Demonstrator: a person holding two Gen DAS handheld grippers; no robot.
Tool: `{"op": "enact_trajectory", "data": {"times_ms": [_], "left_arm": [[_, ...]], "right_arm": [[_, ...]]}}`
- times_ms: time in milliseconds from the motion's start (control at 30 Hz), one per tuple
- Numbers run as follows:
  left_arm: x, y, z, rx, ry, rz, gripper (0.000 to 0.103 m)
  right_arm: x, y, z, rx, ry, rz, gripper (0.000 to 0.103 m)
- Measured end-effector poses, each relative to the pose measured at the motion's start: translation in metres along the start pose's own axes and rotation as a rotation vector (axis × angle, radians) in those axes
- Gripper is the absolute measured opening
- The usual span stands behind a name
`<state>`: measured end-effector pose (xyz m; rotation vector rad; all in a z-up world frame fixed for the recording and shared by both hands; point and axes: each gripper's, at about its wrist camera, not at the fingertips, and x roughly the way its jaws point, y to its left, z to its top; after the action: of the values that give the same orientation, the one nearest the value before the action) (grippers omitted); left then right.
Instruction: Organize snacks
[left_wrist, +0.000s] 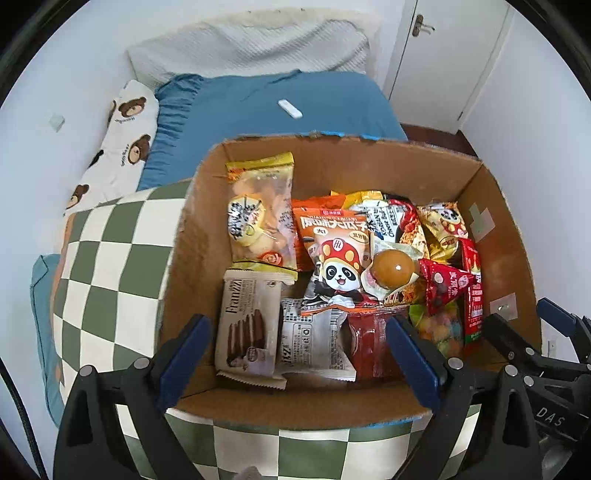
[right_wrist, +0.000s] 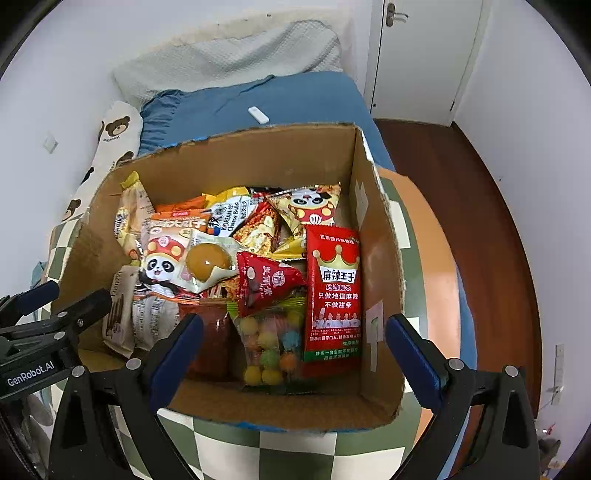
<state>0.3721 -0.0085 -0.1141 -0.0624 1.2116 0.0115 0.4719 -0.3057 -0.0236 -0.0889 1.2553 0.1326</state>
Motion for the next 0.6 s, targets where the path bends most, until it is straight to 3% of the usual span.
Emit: {"op": "enact_trajectory", "data": {"times_ms": [367, 600], "left_arm": [[-0.088, 0.003, -0.039, -0.014, -0.194, 0.022, 0.097], [-0.139, 0.002, -0.078, -0.003, -0.258, 0.011, 0.097]], "right_arm": [[-0.082, 0.005, -0.034, -0.011, -0.145, 0.023, 0.101], [-0.15, 0.011, -0.073, -0.045, -0.249, 0.024, 0.103]]}}
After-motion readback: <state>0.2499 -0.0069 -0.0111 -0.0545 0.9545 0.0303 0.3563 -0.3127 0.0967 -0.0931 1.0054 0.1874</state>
